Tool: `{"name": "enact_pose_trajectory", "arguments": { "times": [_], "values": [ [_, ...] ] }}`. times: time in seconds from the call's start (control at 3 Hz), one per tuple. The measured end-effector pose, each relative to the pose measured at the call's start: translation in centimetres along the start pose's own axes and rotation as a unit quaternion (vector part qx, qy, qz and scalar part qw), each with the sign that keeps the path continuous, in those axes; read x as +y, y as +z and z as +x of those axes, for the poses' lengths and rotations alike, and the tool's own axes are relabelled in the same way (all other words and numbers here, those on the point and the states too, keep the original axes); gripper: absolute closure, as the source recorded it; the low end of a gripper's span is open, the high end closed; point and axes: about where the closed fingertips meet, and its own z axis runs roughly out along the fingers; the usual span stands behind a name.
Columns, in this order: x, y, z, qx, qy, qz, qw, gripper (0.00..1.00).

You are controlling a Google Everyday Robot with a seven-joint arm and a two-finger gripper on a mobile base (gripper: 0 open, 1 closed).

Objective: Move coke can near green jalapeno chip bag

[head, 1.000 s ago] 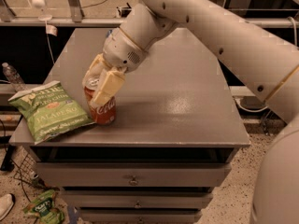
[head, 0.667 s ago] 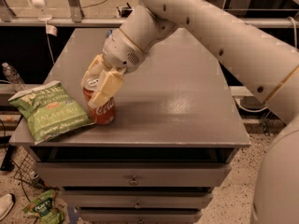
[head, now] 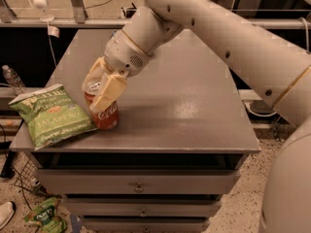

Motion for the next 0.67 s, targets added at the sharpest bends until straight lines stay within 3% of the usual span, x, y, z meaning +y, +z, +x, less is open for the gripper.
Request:
{"name": "enact_pose_trajectory", "arguments": {
  "times": [0.67],
  "values": [
    [-0.09, 0.31, -0.2, -0.001, -0.002, -0.001, 1.0, 0.01]
  ]
}}
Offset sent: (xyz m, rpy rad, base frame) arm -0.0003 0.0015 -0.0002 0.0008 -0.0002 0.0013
